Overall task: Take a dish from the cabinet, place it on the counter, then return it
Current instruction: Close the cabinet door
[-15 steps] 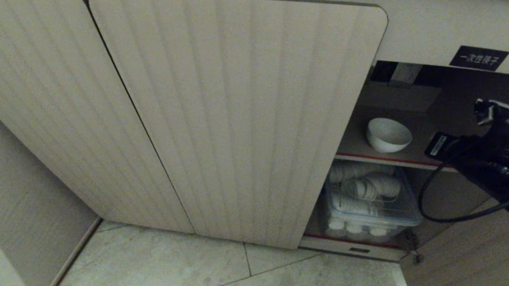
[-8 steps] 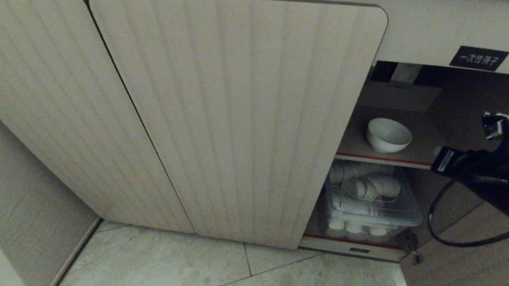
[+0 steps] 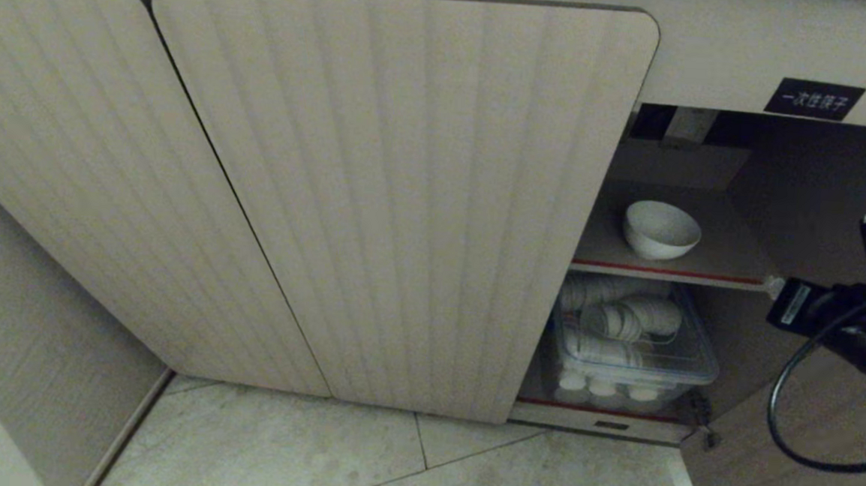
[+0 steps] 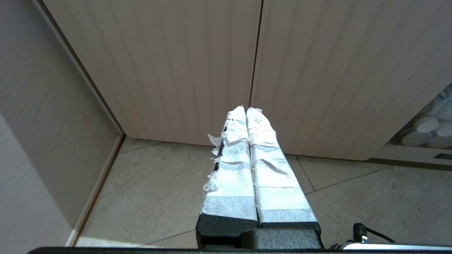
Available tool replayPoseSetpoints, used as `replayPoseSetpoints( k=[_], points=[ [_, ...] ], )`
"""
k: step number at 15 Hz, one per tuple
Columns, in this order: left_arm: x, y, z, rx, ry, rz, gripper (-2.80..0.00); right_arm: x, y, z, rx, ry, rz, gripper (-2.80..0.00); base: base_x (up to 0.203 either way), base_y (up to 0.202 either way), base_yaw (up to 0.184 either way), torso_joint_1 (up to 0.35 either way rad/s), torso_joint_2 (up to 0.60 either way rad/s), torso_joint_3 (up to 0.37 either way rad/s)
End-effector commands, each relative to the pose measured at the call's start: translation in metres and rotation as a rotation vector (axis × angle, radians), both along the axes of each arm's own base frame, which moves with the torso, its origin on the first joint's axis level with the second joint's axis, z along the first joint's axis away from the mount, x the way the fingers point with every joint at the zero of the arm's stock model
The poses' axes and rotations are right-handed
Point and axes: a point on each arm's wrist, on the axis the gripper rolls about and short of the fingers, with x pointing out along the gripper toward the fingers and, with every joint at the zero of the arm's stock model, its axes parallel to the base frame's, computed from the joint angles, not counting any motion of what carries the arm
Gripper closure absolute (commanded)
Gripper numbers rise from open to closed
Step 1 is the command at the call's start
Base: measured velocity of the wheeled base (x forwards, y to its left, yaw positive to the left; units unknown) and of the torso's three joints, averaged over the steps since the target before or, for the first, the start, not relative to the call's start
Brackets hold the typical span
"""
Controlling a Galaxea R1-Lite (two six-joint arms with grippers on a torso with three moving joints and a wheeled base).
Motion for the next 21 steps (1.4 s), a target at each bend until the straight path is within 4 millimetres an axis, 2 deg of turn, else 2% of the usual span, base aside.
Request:
replayPoseSetpoints(
  k=[1, 9, 14, 17, 21],
  points=[
    [0.0, 0.0, 0.0, -0.001, -0.002, 0.0, 0.0, -0.021, 0.001, 0.002, 0.004, -0.003, 0.014, 0.0, 0.0, 0.0, 0.0, 0.0, 0.0, 0.0],
    [0.0, 0.0, 0.0, -0.001, -0.001, 0.0, 0.0, -0.088, 0.007, -0.026, 0.029, 0.111, 0.09, 0.0, 0.0, 0.0, 0.0, 0.0, 0.0, 0.0],
    [0.0, 0.0, 0.0, -0.001, 0.0, 0.0, 0.0, -0.115, 0.01, -0.043, -0.021, 0.106, 0.102, 0.0, 0.0, 0.0, 0.0, 0.0, 0.0, 0.0],
    [0.0, 0.0, 0.0, -0.001, 0.0, 0.0, 0.0, -0.146, 0.012, -0.059, -0.088, 0.093, 0.126, 0.0, 0.0, 0.0, 0.0, 0.0, 0.0, 0.0],
    [0.0, 0.0, 0.0, -0.001, 0.0, 0.002, 0.0, -0.16, 0.012, -0.056, -0.125, 0.042, 0.128, 0.0, 0.0, 0.0, 0.0, 0.0, 0.0, 0.0]
  ],
)
